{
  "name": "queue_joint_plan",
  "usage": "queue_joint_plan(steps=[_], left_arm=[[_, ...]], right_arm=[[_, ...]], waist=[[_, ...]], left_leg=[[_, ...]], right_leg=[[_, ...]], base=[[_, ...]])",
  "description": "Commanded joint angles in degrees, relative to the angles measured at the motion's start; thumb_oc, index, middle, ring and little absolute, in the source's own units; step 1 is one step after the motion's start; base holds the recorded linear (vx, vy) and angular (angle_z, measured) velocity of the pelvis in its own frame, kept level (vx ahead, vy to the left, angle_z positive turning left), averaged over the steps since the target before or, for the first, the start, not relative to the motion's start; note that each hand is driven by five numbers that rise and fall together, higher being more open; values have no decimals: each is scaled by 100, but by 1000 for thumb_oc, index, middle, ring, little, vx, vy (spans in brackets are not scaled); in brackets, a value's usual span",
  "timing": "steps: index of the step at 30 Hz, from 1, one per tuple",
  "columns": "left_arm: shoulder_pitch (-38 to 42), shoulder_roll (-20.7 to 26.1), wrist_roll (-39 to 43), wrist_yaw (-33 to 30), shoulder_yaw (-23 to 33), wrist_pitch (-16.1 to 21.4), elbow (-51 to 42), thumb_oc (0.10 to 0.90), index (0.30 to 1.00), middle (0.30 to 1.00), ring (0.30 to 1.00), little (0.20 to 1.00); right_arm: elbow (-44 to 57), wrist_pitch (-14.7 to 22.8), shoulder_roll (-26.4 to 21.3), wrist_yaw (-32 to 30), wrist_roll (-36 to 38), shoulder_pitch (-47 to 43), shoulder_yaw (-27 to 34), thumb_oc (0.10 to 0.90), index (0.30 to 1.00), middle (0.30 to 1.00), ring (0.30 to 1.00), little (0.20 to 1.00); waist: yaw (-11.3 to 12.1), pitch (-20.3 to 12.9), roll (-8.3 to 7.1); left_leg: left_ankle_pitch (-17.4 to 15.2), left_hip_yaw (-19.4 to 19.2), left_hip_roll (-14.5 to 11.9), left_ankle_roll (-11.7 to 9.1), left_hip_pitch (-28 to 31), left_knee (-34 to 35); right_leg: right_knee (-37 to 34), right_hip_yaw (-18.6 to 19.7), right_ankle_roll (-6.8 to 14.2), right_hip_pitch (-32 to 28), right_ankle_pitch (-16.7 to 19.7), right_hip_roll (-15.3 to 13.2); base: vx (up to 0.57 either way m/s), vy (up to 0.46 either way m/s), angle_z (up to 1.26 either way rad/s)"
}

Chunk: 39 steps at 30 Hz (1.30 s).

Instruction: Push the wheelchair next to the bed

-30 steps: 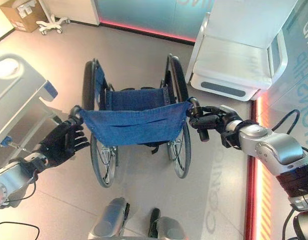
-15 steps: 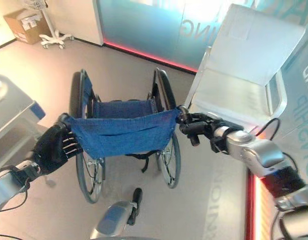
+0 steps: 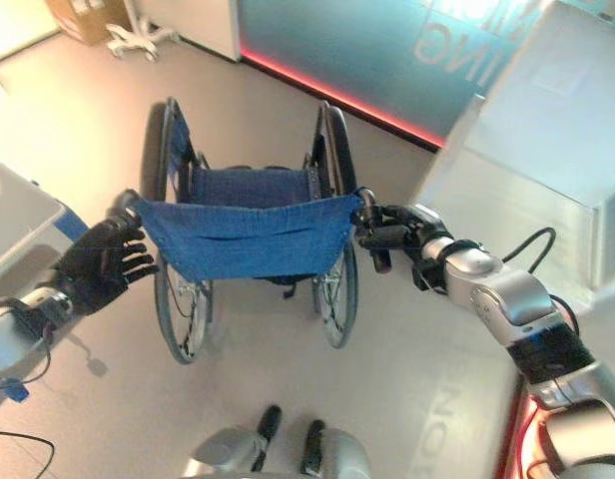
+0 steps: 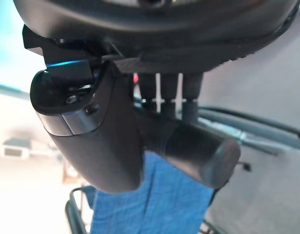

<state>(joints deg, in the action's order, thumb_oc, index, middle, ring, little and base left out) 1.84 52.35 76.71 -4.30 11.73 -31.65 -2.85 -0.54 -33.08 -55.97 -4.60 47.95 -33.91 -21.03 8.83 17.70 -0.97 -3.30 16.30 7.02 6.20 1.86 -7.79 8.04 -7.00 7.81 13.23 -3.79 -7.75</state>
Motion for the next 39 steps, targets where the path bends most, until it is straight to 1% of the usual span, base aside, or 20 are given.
queue_joint_plan(steps=[1,4,7,8,9,13,14,15,16,18,19,20,23,26,29,31,33,35,36,39], left_arm=[[64,674,135,338,480,859,-623,400,300,300,300,300],[-311,472,-19,567,621,929,-692,400,300,300,300,300],[-565,380,198,470,786,943,-929,400,300,300,300,300],[-584,369,219,445,805,951,-952,400,300,300,300,300],[-700,238,236,389,884,999,-1109,400,300,300,300,300],[-874,27,157,495,967,977,-1339,400,300,300,300,300],[-860,2,120,506,956,955,-1349,400,300,300,300,300],[-814,-22,13,521,919,883,-1388,400,300,300,300,300],[-800,-11,11,502,914,875,-1401,400,300,300,300,300],[-757,54,49,421,878,914,-1412,400,300,300,300,300],[-715,67,41,374,841,936,-1384,400,300,300,300,300],[-713,67,40,374,838,937,-1382,400,300,300,300,300],[-700,-87,-207,303,567,1061,-1363,400,300,300,300,300],[-740,-183,-440,312,425,1253,-1411,400,300,300,300,300],[-565,-33,-385,274,478,1219,-1358,400,300,300,300,300],[-319,157,-154,146,429,1134,-1262,400,300,300,300,300],[-124,269,-90,149,412,964,-1140,400,300,300,300,300],[129,435,-24,181,344,832,-1001,400,300,300,300,300],[230,465,9,183,311,780,-962,400,300,300,300,300],[341,485,89,196,255,715,-903,400,300,300,300,300]], right_arm=[[586,299,-196,123,461,-1219,7,400,300,300,300,300],[555,145,-420,198,739,-1590,-227,400,300,300,300,300],[358,177,-516,465,759,-1843,-487,400,300,300,300,300],[355,181,-522,477,760,-1877,-525,400,300,300,300,300],[412,252,-578,507,721,-1976,-722,400,300,300,300,300],[575,327,-614,470,650,-2163,-941,400,300,300,300,300],[598,310,-614,455,663,-2188,-949,400,300,300,300,300],[752,223,-600,323,746,-2245,-962,400,300,300,300,300],[792,194,-582,283,762,-2264,-972,400,300,300,300,300],[897,107,-472,189,767,-2337,-1022,400,300,300,300,300],[879,91,-377,198,727,-2366,-1042,400,300,300,300,300],[875,92,-376,201,725,-2367,-1043,400,300,300,300,300],[711,220,-93,207,464,-2159,-1028,400,300,300,300,300],[594,392,117,233,121,-1784,-887,400,300,300,300,300],[275,613,448,304,-169,-1637,-869,400,300,300,300,300],[136,687,559,397,-319,-1518,-837,400,300,300,300,300],[58,714,537,397,-290,-1458,-823,400,300,300,300,300],[-47,770,449,484,-292,-1434,-762,400,300,300,300,300],[-41,758,408,502,-269,-1438,-733,400,300,300,300,300],[20,739,361,588,-313,-1421,-660,400,300,300,300,300]], waist=[[180,-389,-383],[180,-533,-427],[175,-654,-489],[176,-656,-500],[215,-626,-586],[317,-477,-675],[327,-454,-656],[420,-358,-655],[441,-345,-646],[508,-318,-605],[546,-345,-564],[556,-328,-576],[801,-366,-369],[973,-368,-261],[1036,-449,-275],[1066,-515,-333],[1073,-597,-443],[1018,-710,-510],[969,-749,-518],[834,-785,-480]], left_leg=[[-868,-754,-265,-518,121,-817],[-573,-669,-514,-662,269,-1029],[279,-713,-798,-923,130,-1752],[339,-719,-811,-936,79,-1868],[757,-771,-827,-967,-243,-2689],[991,-867,-447,-896,-1065,-4333],[947,-874,-417,-881,-1170,-4416],[732,-969,-214,-791,-1425,-4200],[702,-1010,-187,-780,-1435,-4017],[774,-1272,-274,-792,-1399,-2906],[913,-1426,-395,-836,-1385,-2121],[929,-1440,-382,-834,-1342,-2075],[1600,-1787,-457,-1029,-1634,-50],[2025,-1947,-449,-1114,-1833,748],[1630,-2039,-357,-918,-1650,799],[1364,-2052,-255,-723,-1612,465],[1194,-2094,-166,-555,-1488,376],[1046,-2024,-88,-407,-1256,401],[1014,-1985,-75,-390,-1197,389],[896,-1860,-35,-369,-1087,303]], right_leg=[[-495,113,367,-346,1503,-611],[-326,68,396,-512,1258,-387],[-138,-97,79,-676,957,-48],[-137,-127,47,-700,940,-29],[-178,-170,-188,-922,831,115],[-131,-109,-527,-1240,615,390],[-115,-119,-546,-1276,591,434],[-94,-111,-564,-1454,509,562],[-99,-109,-559,-1504,485,603],[-162,-153,-566,-1726,360,761],[-230,-221,-578,-1855,266,868],[-237,-211,-575,-1878,264,851],[-432,-298,-628,-2512,-88,1221],[-425,-256,-708,-2957,-418,1430],[-41,-244,-591,-2998,-675,1402],[529,-335,-428,-3012,-533,1297],[1112,-450,-157,-2922,-43,1164],[2188,-378,326,-2565,918,1144],[2457,-264,424,-2418,1160,1194],[2456,-131,364,-2119,1061,1091]], base=[[437,-281,42],[443,-236,60],[335,-223,70],[311,-306,5],[289,-284,-11],[301,-273,3],[325,-200,40],[267,-132,42],[375,-155,57],[327,-85,45],[242,-43,12],[371,-18,-12],[464,5,-34],[556,3,-3],[381,35,0],[456,81,-12],[377,98,-15],[362,127,28],[314,96,28],[300,61,36]])
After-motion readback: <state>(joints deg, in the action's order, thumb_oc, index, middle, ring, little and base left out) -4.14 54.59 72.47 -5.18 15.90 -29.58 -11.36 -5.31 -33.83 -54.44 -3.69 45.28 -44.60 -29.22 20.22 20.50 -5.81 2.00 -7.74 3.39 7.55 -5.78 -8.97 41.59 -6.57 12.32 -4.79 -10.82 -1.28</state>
